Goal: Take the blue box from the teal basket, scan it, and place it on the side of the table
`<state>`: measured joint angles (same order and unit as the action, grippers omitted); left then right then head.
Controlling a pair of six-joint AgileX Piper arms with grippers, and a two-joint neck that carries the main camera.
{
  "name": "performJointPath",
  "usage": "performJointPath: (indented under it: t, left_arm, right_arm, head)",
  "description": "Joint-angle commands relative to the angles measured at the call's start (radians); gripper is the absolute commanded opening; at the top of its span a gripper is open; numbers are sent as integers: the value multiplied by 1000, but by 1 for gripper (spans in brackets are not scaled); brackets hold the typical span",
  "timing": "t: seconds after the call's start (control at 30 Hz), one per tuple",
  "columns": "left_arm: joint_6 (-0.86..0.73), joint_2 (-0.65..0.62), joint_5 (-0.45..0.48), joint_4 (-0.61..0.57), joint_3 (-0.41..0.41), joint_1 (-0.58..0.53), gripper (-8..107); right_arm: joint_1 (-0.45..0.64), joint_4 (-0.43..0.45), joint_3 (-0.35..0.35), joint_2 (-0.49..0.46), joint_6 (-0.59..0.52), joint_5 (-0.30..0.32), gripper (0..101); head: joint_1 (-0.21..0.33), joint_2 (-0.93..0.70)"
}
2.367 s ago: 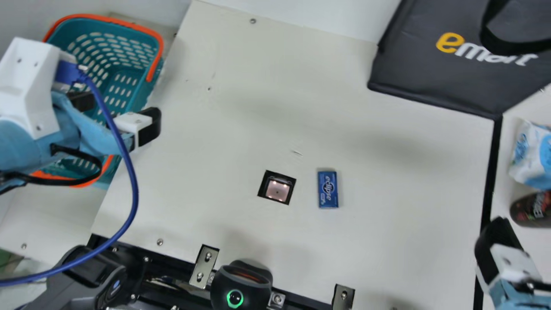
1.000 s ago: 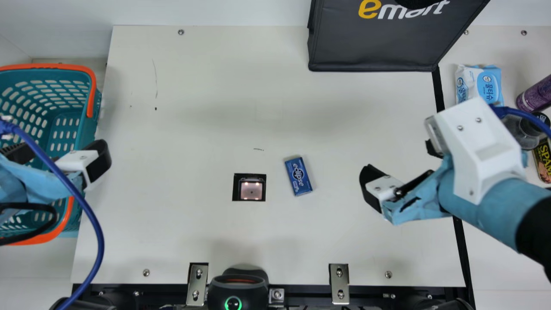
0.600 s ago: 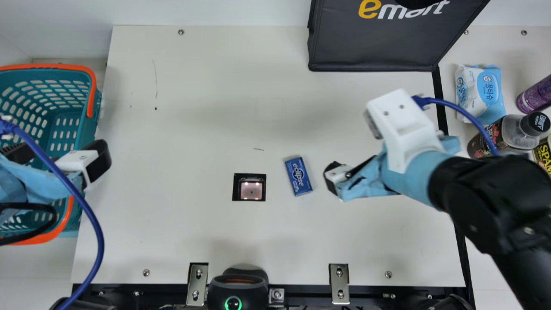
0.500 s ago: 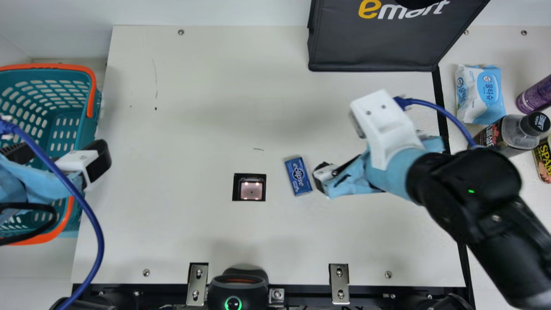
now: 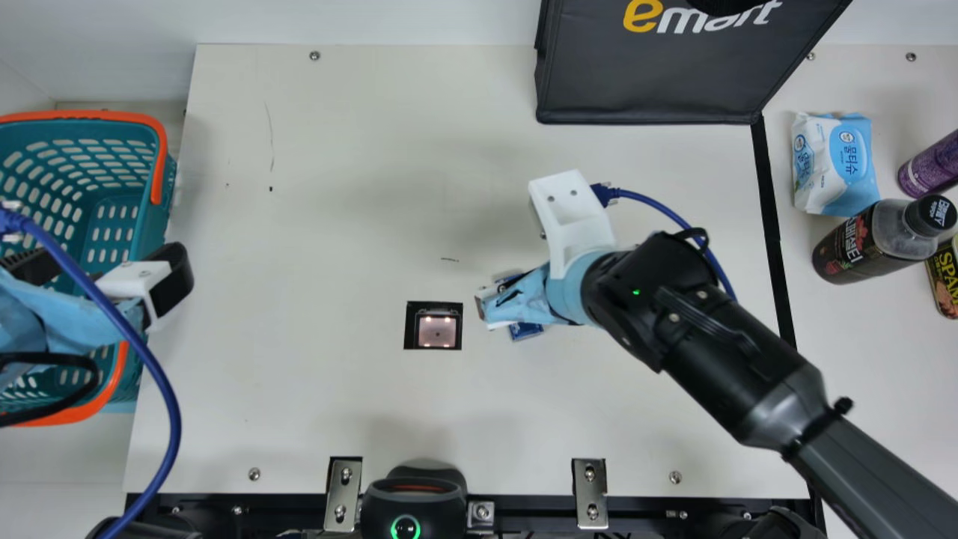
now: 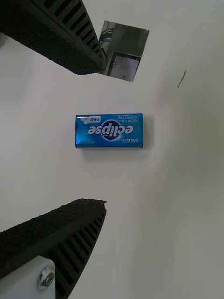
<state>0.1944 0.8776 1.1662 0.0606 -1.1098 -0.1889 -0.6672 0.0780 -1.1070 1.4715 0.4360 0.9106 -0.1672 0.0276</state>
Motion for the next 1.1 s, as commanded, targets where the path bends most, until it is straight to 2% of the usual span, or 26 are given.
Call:
performJointPath:
  t: [0.0,0.5,1.07]
  left_arm:
    - [0,0,0,0,0,0,90]
    - [0,0,0,0,0,0,90]
    - [0,0,0,0,0,0,90]
  right_arm:
    - [-6,5,2,25,23,-16,95]
    - [-44,43,26,167,99,-100,95]
    - [-45,61,26,252,105,-116,95]
  head:
    - [29,0]
    - [29,0]
    - [29,0]
